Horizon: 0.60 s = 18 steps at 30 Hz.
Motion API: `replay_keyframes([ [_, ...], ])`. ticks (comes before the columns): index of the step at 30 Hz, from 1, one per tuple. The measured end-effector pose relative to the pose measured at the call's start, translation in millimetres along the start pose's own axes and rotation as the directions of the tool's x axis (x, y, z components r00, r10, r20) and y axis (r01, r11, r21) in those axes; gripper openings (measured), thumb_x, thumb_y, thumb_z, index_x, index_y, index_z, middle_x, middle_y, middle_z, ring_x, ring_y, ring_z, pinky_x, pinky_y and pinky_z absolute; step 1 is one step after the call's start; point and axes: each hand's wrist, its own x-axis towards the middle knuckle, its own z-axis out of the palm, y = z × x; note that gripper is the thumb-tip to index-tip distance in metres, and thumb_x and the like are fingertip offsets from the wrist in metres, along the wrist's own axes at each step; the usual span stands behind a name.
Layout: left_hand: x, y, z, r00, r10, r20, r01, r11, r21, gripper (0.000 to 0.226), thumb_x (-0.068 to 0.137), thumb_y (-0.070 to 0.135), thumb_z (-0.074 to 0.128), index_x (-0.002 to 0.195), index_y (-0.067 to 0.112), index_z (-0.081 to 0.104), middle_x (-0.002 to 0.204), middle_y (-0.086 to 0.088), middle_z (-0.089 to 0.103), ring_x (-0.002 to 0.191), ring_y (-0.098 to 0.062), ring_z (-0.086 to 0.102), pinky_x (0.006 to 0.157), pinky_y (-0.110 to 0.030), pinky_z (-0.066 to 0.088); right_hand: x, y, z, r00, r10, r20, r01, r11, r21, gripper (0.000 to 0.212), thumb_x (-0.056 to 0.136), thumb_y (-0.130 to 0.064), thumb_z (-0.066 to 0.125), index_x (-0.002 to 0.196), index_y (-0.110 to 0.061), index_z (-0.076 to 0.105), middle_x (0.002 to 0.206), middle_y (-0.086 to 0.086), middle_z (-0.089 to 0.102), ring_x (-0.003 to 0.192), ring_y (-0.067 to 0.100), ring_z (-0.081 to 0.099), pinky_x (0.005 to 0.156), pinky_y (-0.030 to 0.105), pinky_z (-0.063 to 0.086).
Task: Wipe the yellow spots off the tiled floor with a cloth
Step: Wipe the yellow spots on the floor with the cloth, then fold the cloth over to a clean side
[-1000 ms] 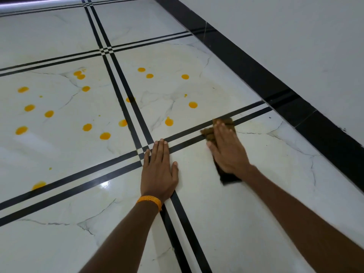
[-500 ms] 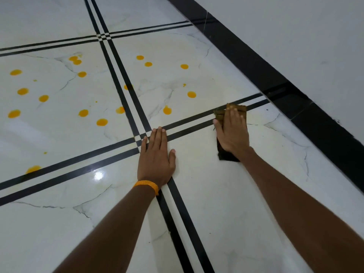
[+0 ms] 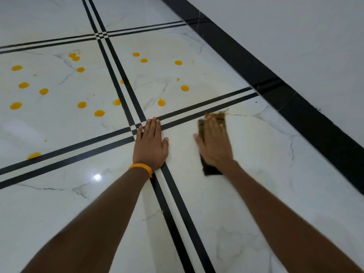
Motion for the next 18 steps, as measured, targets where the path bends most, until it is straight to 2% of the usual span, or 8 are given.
replay_keyframes([
  [2,3,-1,-1,1.0,0.006,0.024,-0.005,1.0,-0.03,0.07,0.099,0.043,0.018,0.158,0.006,0.012,0.166,-0.01,0.011,0.155,-0.022,0.005,0.126,-0.043,0.004,-41,-16,8,0.973,-0.224,0.055,0.223,0.975,0.02,0.081,0.1,-0.062,0.004,0.161,-0.009,0.008,0.169,0.007,0.005,0.157,0.019,0.002,0.128,0.039,0.002],
  [4,1,0,-5,0.999,-0.018,0.041,0.023,0.992,-0.121,0.067,0.102,0.039,0.026,0.157,0.004,0.014,0.166,-0.012,0.011,0.155,-0.024,0.005,0.126,-0.041,0.001,-73,-1,9,0.953,-0.293,0.077,0.291,0.956,0.033,0.077,0.101,-0.062,0.004,0.162,-0.014,0.004,0.169,0.001,0.001,0.156,0.014,-0.003,0.128,0.038,0.001],
  [8,-19,7,-27,0.997,-0.066,0.05,0.08,0.926,-0.368,0.06,0.1,0.018,0.048,0.152,-0.003,0.027,0.161,-0.02,0.024,0.151,-0.033,0.018,0.124,-0.041,0.01,-89,28,2,0.99,-0.144,0.003,0.144,0.989,0.034,0.071,0.103,-0.054,0.013,0.162,-0.014,0.007,0.17,0.001,0.006,0.156,0.015,0.001,0.126,0.034,-0.003],
  [10,-26,5,-39,0.998,0.009,0.06,0.011,0.944,-0.33,0.056,0.098,0.014,0.05,0.149,-0.003,0.035,0.153,-0.022,0.037,0.143,-0.035,0.031,0.12,-0.042,0.022,-87,18,1,0.997,-0.073,-0.036,0.076,0.993,0.094,0.068,0.104,-0.048,0.028,0.161,-0.011,0.018,0.168,0.005,0.016,0.156,0.02,0.011,0.124,0.032,-0.001],
  [12,-25,0,-57,0.992,0.073,0.105,-0.041,0.96,-0.278,0.051,0.098,0.014,0.048,0.146,-0.001,0.04,0.146,-0.02,0.046,0.135,-0.034,0.041,0.115,-0.041,0.032,-82,6,-5,0.997,-0.016,-0.071,0.029,0.982,0.187,0.055,0.102,-0.035,0.049,0.15,-0.008,0.043,0.16,0.009,0.036,0.149,0.024,0.031,0.123,0.034,0.017],
  [14,-17,-3,-73,0.984,0.111,0.137,-0.077,0.97,-0.228,0.047,0.098,0.014,0.046,0.144,0.002,0.044,0.141,-0.018,0.052,0.13,-0.033,0.047,0.111,-0.043,0.038,-75,3,-14,0.988,0.008,-0.156,0.018,0.986,0.167,0.029,0.099,-0.025,0.059,0.122,-0.008,0.062,0.133,0.009,0.056,0.123,0.025,0.051,0.108,0.038,0.047],
  [15,-13,-4,-81,0.979,0.118,0.165,-0.084,0.976,-0.202,0.046,0.098,0.014,0.045,0.143,0.004,0.045,0.139,-0.017,0.054,0.128,-0.033,0.049,0.108,-0.044,0.041,-72,1,-21,0.985,0.031,-0.169,-0.005,0.989,0.147,0.019,0.098,-0.023,0.06,0.111,-0.009,0.064,0.12,0.009,0.058,0.11,0.024,0.054,0.094,0.037,0.052],
  [18,-4,-3,-99,0.95,0.11,0.291,-0.087,0.992,-0.09,0.043,0.098,0.019,0.047,0.14,0.009,0.048,0.132,-0.016,0.058,0.12,-0.033,0.054,0.1,-0.042,0.047,-62,-4,-35,0.996,0.062,-0.071,-0.052,0.99,0.13,0.007,0.1,-0.018,0.057,0.095,-0.011,0.058,0.101,0.005,0.059,0.095,0.02,0.057,0.076,0.029,0.049],
])
